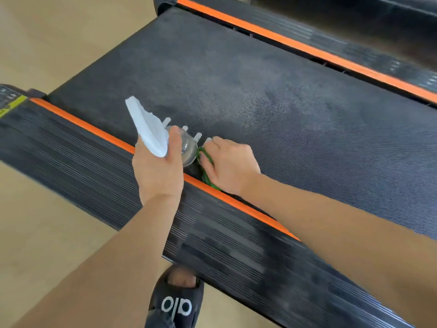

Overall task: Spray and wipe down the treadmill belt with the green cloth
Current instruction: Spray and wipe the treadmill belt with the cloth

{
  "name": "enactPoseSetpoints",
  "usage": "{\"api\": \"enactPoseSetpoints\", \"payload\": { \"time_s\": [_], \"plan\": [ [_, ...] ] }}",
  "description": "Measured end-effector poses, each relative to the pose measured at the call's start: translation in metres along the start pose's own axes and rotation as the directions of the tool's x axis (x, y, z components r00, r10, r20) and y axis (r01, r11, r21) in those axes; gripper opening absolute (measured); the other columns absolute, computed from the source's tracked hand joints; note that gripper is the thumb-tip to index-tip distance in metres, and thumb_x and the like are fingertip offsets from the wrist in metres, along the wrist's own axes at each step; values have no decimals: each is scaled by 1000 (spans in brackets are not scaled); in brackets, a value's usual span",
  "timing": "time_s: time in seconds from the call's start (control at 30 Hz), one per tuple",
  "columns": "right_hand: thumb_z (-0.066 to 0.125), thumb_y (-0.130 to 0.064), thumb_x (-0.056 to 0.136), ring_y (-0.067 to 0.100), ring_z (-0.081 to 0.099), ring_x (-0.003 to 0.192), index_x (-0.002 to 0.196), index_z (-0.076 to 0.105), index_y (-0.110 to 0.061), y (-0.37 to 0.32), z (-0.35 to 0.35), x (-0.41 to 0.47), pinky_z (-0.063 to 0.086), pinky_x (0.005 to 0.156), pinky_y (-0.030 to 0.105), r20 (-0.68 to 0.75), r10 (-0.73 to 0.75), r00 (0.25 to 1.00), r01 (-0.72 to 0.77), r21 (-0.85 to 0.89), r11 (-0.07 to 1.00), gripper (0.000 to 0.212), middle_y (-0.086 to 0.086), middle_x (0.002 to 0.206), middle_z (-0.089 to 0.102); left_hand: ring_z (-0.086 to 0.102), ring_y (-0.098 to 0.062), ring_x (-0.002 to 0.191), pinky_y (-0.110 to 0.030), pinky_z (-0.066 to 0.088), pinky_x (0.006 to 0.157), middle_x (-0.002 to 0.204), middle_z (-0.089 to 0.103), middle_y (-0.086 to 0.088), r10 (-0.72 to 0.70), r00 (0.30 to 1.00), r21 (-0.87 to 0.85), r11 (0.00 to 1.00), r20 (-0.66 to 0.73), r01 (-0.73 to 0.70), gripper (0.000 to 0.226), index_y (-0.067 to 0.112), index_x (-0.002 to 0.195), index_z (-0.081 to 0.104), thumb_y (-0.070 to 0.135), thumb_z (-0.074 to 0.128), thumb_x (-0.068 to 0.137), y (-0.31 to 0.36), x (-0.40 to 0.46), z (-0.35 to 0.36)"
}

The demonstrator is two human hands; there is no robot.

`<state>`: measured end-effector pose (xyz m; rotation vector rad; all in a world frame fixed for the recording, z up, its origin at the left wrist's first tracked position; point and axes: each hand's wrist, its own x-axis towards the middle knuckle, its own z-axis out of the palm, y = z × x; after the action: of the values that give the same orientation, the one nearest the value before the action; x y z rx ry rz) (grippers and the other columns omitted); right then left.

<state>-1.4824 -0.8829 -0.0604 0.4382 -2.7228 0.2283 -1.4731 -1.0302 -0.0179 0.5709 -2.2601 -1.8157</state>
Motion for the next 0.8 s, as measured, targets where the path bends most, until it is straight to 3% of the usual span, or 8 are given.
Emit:
{"api": "enactPoseSetpoints", "payload": {
  "time_s": [0.07, 0.23, 0.37, 0.47, 0.57, 0.63, 0.7, 0.8],
  "plan": [
    [40, -41, 98, 26, 62, 69, 91, 62, -16, 0, -6, -11, 30, 49, 28, 55, 10, 998, -8, -28, 1000, 34, 1, 84, 60, 64, -12, 108, -27, 50, 94, 109, 67, 14, 4, 1000, 9, 1000, 2, -4, 28, 30, 118, 63, 48, 68, 96, 0, -1, 0],
    [41, -38, 102, 25, 56, 67, 86, 55, -17, 62, -64, -89, 41, 46, 33, 255, -187, 949, 178, 57, 982, 30, -2, 80, 52, 65, -17, 113, -32, 52, 99, 120, 71, 3, 17, 1000, 4, 1000, 6, -17, 38, 21, 126, 68, 45, 67, 97, 0, 0, -2],
    [44, -32, 101, 25, 50, 59, 79, 53, -15, 72, -67, -96, 39, 44, 33, 213, -269, 939, 258, 76, 963, 29, -1, 74, 49, 64, -16, 110, -40, 53, 103, 114, 68, 7, 35, 999, 0, 999, 14, -35, 39, 19, 126, 67, 45, 68, 97, -2, 0, -2],
    [45, -37, 99, 27, 58, 65, 82, 54, -17, 36, -36, -54, 31, 49, 28, 116, -17, 993, 19, -20, 1000, 28, -1, 77, 55, 65, -16, 109, -41, 55, 101, 113, 67, 8, 40, 999, 2, 999, 8, -40, 42, 21, 127, 66, 49, 67, 96, -5, 2, -1],
    [47, -39, 98, 30, 60, 65, 82, 54, -17, 10, -6, -13, 24, 51, 28, 54, 306, 950, -300, -101, 949, 28, 1, 80, 59, 66, -15, 109, -43, 56, 101, 114, 70, 7, 34, 999, 1, 999, 8, -34, 41, 23, 126, 67, 51, 66, 96, -7, 4, 0],
    [50, -37, 98, 30, 59, 63, 81, 54, -16, 3, 1, -2, 20, 51, 28, 41, 353, 935, -350, -79, 934, 27, 2, 79, 59, 67, -15, 109, -42, 56, 101, 115, 71, 5, 38, 999, -3, 999, 7, -38, 40, 23, 125, 67, 50, 65, 96, -7, 4, 0],
    [50, -38, 98, 29, 60, 62, 82, 55, -17, 7, -8, -11, 24, 50, 28, 73, 267, 961, -265, -39, 963, 27, 0, 78, 58, 67, -12, 109, -37, 56, 100, 116, 72, 7, 44, 999, -1, 999, 24, -44, 33, 27, 121, 67, 49, 66, 97, -7, 2, 0],
    [42, -43, 99, 26, 60, 66, 85, 55, -20, 29, -40, -55, 37, 48, 30, 209, -22, 978, 19, 19, 1000, 30, -4, 79, 55, 64, 6, 97, -15, 49, 90, 103, 67, 18, 29, 998, -13, 1000, 57, -29, 10, 42, 105, 61, 41, 67, 98, 2, 7, -2]
  ]
}}
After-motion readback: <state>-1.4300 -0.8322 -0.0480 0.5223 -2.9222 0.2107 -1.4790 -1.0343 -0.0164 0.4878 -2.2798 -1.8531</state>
